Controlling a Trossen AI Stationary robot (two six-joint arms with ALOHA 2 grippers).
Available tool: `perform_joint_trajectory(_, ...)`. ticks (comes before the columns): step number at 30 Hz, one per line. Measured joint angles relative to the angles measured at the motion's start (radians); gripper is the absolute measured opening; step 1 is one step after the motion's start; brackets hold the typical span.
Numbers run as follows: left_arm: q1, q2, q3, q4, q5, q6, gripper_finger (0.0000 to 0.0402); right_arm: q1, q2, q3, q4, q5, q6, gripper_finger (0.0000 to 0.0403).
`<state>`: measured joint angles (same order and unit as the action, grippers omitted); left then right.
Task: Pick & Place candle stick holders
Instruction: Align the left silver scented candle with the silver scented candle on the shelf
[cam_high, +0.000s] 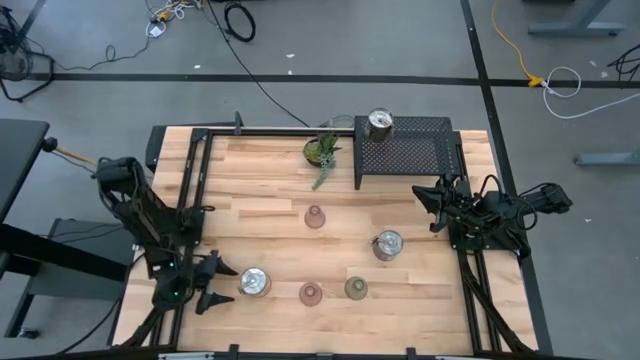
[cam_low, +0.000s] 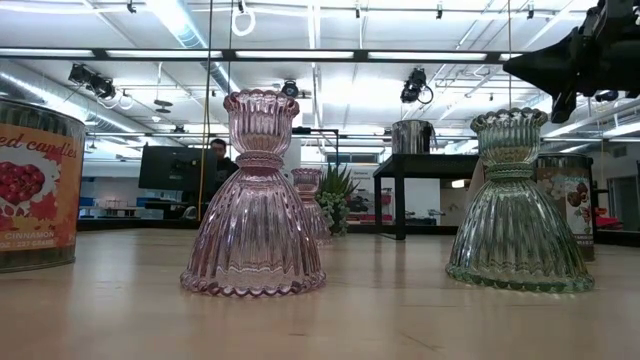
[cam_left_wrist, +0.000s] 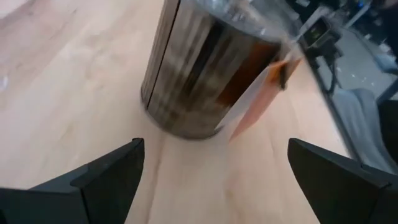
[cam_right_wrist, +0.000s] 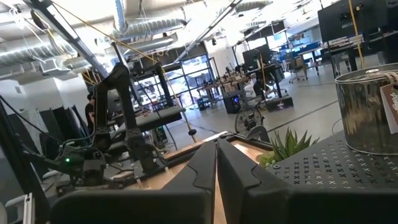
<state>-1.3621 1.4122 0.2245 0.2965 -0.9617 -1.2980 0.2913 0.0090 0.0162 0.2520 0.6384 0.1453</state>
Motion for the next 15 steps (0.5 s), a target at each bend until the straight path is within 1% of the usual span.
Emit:
perform_joint_trajectory(6,0.001,0.004,0.0,0.002,0.01,0.007,0.0397,0.0,0.0,0.0,0.0,0.0,-0.002,0.0018)
perform_joint_trajectory(11,0.025,0.008,0.0,0.017,0.014,0.011,0.0397,0.0,0.0,0.0,0.0,0.0,-0.002,0.0018)
perform_joint_trajectory(15,0.046,0.008,-0.001,0.029,-0.025,0.102,0.0397,0.0,0.0,0.0,0.0,0.0,-0.002,0.0018)
